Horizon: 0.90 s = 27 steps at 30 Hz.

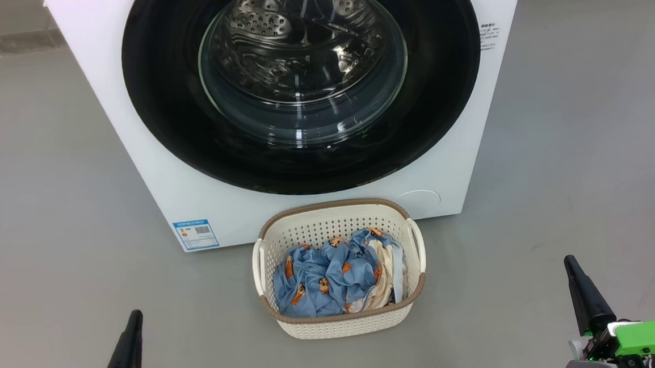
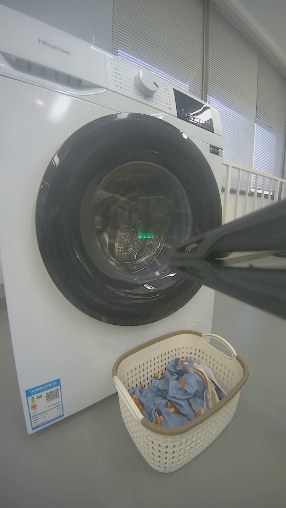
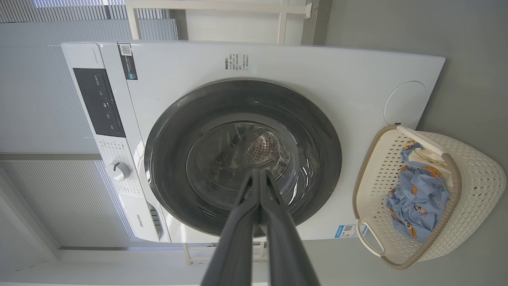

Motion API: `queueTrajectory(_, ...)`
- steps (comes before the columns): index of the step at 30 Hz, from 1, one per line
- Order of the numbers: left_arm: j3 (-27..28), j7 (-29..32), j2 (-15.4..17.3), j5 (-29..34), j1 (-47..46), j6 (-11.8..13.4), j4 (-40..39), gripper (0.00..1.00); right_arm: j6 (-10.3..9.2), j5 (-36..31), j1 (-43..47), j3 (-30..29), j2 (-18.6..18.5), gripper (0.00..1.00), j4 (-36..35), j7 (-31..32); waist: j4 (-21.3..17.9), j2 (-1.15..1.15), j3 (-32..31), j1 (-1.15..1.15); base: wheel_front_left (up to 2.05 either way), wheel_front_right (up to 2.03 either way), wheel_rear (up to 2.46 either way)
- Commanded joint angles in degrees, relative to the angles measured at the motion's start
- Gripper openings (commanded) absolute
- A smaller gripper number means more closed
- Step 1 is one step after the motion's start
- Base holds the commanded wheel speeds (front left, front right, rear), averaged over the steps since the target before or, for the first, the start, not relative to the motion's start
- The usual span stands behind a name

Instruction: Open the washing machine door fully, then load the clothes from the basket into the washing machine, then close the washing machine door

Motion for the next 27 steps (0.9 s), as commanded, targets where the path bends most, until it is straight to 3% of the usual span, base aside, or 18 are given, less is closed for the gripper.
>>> queueTrajectory(1,1.9,0.3,0.7,-0.4,-2.3,-0.2,-1.1,0.0,0.1,0.3,-2.3,1.6,-0.3,0.0,-1.4,0.4,0.0,0.0,0.0,0.0,0.0,0.0,0.0)
queueTrajectory(27,1.9,0.3,0.7,-0.4,-2.3,-0.2,-1.1,0.0,0.1,0.3,-2.3,1.6,-0.3,0.0,-1.4,0.4,0.0,0.0,0.0,0.0,0.0,0.0,0.0)
